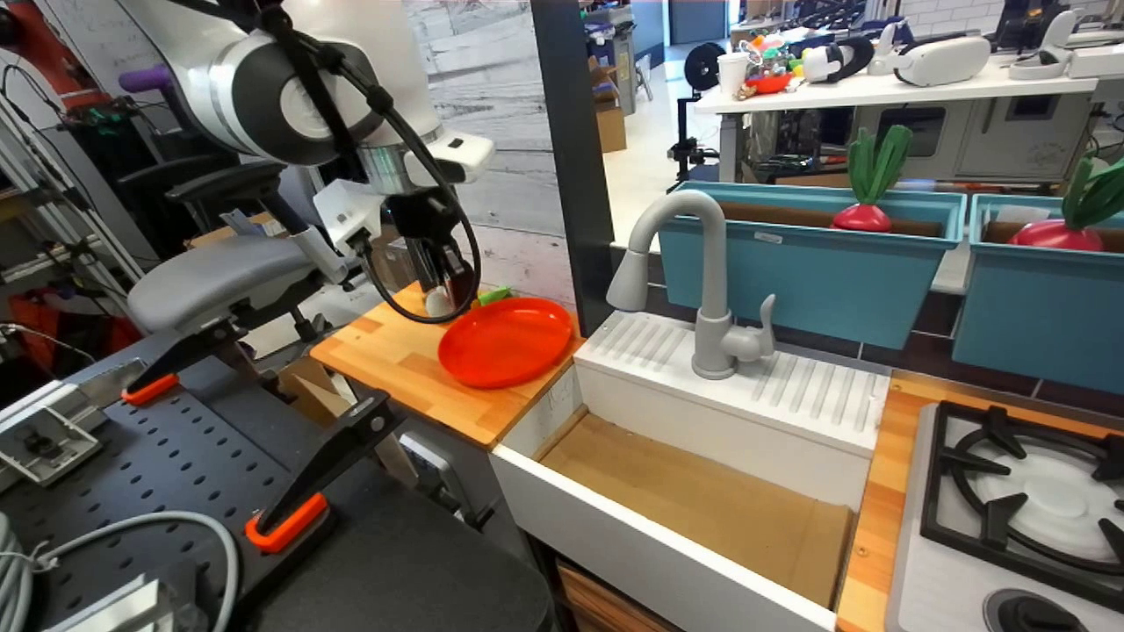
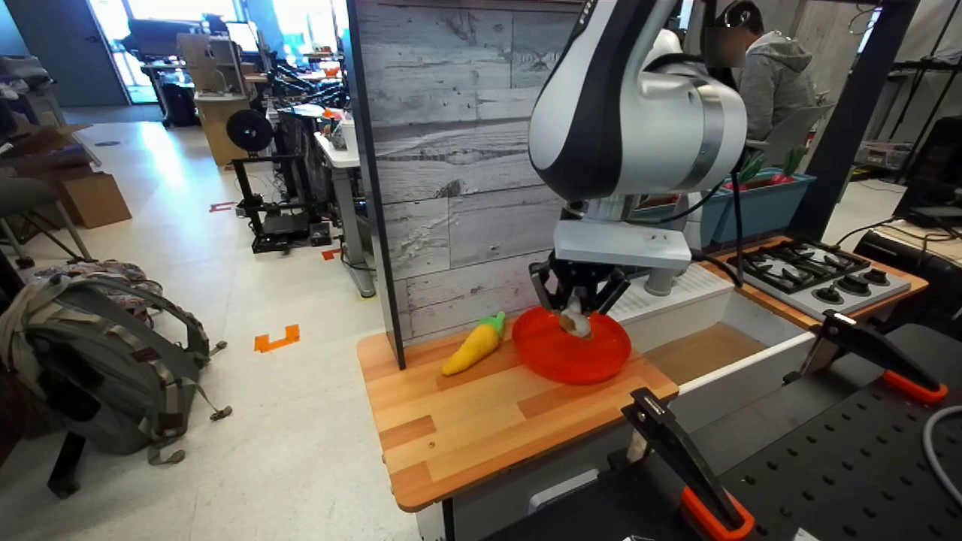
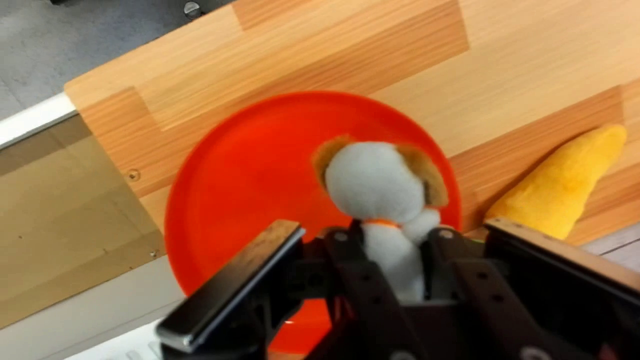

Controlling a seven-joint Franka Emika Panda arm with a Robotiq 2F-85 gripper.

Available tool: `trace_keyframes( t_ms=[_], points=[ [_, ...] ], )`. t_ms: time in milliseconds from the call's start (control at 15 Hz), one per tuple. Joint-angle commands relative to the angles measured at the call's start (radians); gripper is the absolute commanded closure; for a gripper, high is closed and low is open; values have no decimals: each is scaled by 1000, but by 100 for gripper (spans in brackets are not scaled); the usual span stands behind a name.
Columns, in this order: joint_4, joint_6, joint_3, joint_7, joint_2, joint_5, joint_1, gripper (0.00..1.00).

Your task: Put the white object on the plate

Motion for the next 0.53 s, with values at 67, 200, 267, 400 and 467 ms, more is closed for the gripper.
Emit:
trace_keyframes(
  t_ms=[67, 200, 267, 400, 467],
  points=[
    [71, -26, 13, 5, 63, 41, -57, 97],
    [102, -35, 6, 16, 89, 49, -57, 62],
    [115, -36, 5, 22, 101, 52, -59, 56],
    [142, -40, 6, 36, 117, 57, -60, 42],
    [149, -39, 7, 42, 120, 59, -60, 33]
  ],
)
